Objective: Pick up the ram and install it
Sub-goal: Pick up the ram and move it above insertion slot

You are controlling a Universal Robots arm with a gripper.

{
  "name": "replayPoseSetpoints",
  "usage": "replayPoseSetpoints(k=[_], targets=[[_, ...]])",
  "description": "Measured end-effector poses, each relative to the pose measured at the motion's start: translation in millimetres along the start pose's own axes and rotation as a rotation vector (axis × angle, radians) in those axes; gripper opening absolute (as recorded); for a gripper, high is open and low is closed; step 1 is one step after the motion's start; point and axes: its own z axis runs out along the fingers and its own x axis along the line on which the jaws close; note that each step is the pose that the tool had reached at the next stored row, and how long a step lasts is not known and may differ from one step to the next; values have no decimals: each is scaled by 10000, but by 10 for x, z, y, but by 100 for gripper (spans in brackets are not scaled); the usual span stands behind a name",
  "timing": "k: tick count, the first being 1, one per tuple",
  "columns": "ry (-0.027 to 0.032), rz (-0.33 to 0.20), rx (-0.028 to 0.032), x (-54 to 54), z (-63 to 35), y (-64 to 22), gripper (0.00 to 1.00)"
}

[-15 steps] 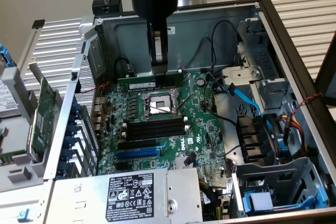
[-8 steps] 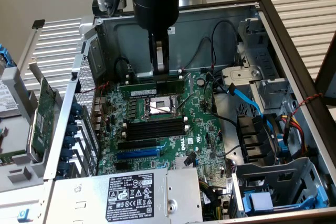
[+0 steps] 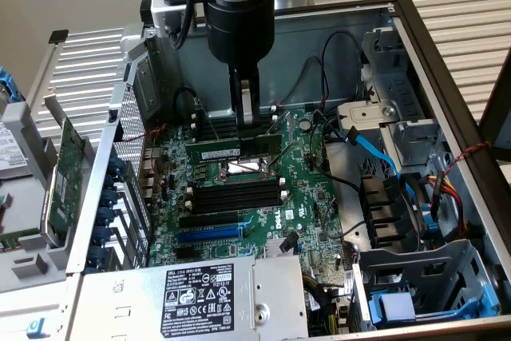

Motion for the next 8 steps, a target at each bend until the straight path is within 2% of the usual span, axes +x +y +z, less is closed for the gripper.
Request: replayPoseSetpoints(k=[8], targets=[[2,-88,-10,4,145,-4,14]])
